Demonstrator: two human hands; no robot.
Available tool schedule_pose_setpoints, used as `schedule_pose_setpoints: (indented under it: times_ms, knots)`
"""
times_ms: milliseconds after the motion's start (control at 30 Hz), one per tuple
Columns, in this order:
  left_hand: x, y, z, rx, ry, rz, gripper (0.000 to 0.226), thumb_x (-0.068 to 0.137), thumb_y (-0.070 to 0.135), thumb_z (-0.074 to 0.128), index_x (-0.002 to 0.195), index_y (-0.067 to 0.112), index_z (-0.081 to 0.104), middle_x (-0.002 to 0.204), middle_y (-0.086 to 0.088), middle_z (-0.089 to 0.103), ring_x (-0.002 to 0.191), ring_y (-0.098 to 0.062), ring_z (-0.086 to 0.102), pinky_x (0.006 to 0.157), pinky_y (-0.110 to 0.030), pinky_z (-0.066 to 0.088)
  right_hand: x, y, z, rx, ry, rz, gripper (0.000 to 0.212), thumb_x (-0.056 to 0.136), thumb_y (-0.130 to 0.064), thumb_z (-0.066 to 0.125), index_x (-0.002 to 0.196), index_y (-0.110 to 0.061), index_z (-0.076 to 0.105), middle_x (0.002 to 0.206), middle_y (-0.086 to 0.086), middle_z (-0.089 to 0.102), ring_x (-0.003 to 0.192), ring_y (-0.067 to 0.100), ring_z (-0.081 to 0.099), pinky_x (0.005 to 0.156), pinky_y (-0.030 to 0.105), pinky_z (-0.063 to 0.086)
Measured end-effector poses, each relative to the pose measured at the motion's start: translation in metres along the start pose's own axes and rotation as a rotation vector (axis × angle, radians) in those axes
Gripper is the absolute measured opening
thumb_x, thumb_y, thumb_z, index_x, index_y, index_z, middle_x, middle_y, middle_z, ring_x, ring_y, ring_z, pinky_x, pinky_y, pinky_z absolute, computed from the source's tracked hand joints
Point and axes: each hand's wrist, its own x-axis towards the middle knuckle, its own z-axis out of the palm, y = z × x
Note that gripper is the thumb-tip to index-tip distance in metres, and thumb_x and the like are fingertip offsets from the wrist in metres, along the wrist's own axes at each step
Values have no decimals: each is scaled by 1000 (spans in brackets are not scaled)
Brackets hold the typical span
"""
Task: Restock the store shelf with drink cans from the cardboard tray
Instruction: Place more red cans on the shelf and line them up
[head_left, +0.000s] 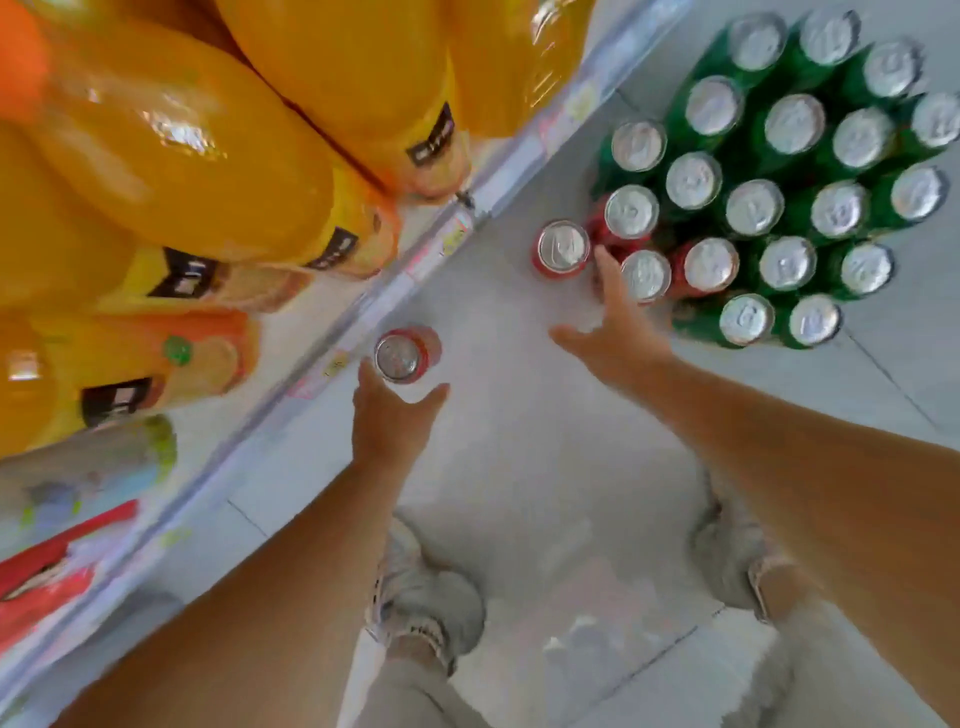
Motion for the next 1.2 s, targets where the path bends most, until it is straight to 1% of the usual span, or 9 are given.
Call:
schedule_pose_setpoints:
  times_ms: [133,233,333,533,700,867,967,1100,1200]
  knots:
    - [29,-10,22,-80,74,74,103,70,38,86,150,17,26,149,-7,44,136,-25,44,110,-35,34,43,-3,16,-19,53,-3,105,80,-34,75,151,-39,-2,144,5,43,107,29,58,89,45,52]
    - [42,-15,29,-94,132,110,97,68,37,88,146,17,34,144,-6,50,130,-26,50,109,-35,39,67,-7,24,-26,111,27,105,80,-34,75,152,-35,-2,143,8,44,117,29,55,95,41,48]
    - [50,-18,28,-82,170,140,84,68,34,87,138,15,44,136,-6,57,123,-26,56,105,-34,43,82,-8,30,-43,142,7,93,81,-31,74,151,-27,12,134,6,49,115,24,54,93,34,45]
    - [34,-15,2,-47,68,191,74,67,29,88,130,18,51,123,0,63,113,-22,60,95,-31,49,61,-23,24,-163,223,41,70,74,-33,78,130,-19,36,102,3,56,86,24,52,79,43,53]
    - [-45,8,-44,-18,-26,213,69,68,33,86,128,22,52,115,5,64,109,-20,61,86,-23,44,-30,-47,-11,-178,169,-4,63,69,-49,77,118,-30,42,97,-4,61,86,24,60,75,40,55]
    - [-151,65,-127,-77,-72,265,67,63,38,85,122,27,56,113,8,68,107,-16,63,86,-23,46,-156,-108,-80,-34,129,-51,67,66,-38,83,121,-28,47,101,-8,57,92,18,57,74,28,44]
    - [-227,113,-195,-179,-95,346,67,52,53,80,111,34,56,104,15,69,100,-8,65,83,-23,50,-239,-157,-130,24,143,-87,70,64,-46,85,120,-31,47,102,-11,62,94,13,60,80,30,49]
    - [-326,169,-295,-251,-88,509,60,59,43,91,108,36,57,102,20,70,96,3,65,82,-31,56,-346,-235,-203,68,172,-184,67,62,-44,86,117,-36,48,102,-14,65,93,8,61,72,22,45]
    - [-394,196,-362,-282,-38,608,68,52,59,82,111,38,56,103,16,69,95,0,65,81,-32,56,-412,-286,-246,92,223,-300,70,59,-45,86,115,-40,45,99,-16,64,90,10,64,73,26,49]
